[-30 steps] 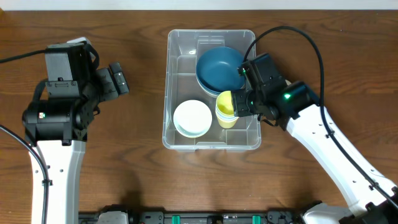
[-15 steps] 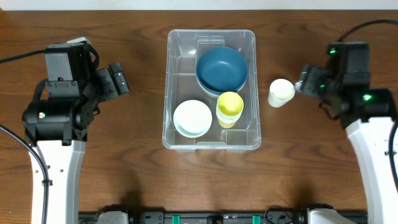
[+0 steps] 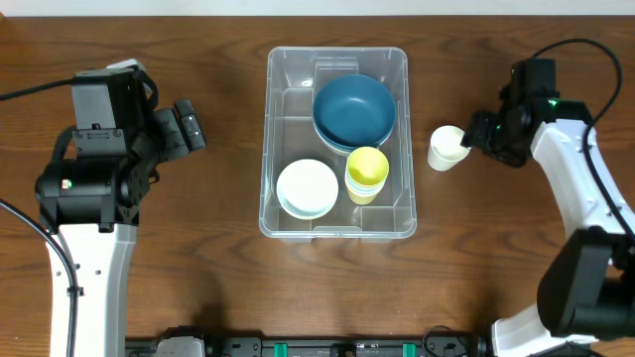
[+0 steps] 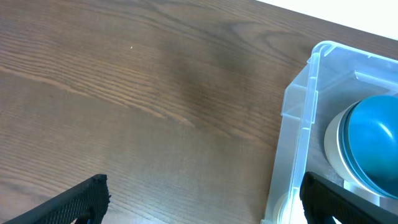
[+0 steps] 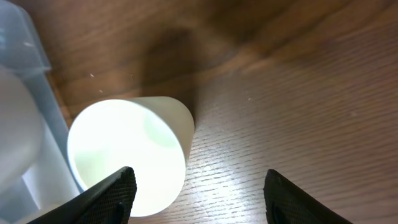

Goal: Pack container
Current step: 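Return the right gripper and grasp the white cup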

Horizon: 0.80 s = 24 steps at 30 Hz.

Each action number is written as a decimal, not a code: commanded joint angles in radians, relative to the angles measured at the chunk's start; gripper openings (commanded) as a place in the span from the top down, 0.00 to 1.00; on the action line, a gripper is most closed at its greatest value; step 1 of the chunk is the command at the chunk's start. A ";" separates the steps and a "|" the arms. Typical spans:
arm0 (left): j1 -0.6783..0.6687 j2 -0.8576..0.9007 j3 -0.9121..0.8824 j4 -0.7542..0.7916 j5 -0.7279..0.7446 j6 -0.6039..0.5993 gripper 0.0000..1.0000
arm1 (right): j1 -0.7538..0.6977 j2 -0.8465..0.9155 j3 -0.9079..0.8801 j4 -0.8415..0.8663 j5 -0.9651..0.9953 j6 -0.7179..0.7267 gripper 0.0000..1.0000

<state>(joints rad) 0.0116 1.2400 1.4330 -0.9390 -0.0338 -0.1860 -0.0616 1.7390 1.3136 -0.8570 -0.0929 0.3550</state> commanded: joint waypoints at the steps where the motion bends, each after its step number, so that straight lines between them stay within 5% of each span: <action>1: 0.005 0.002 0.002 -0.003 -0.012 -0.002 0.02 | 0.010 0.029 0.005 -0.002 -0.024 -0.004 0.33; 7: 0.005 0.002 0.002 -0.003 -0.012 -0.002 0.02 | 0.010 0.047 0.005 0.000 -0.023 -0.014 0.46; 17: 0.005 0.002 0.002 -0.003 -0.012 -0.002 0.02 | 0.029 0.047 -0.065 0.035 -0.021 -0.023 0.49; 24: 0.005 0.002 0.002 -0.003 -0.012 -0.002 0.02 | 0.031 0.040 -0.124 0.074 -0.007 -0.008 0.94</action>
<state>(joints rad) 0.0116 1.2400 1.4330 -0.9390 -0.0338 -0.1860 -0.0349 1.7779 1.1942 -0.7876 -0.1066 0.3450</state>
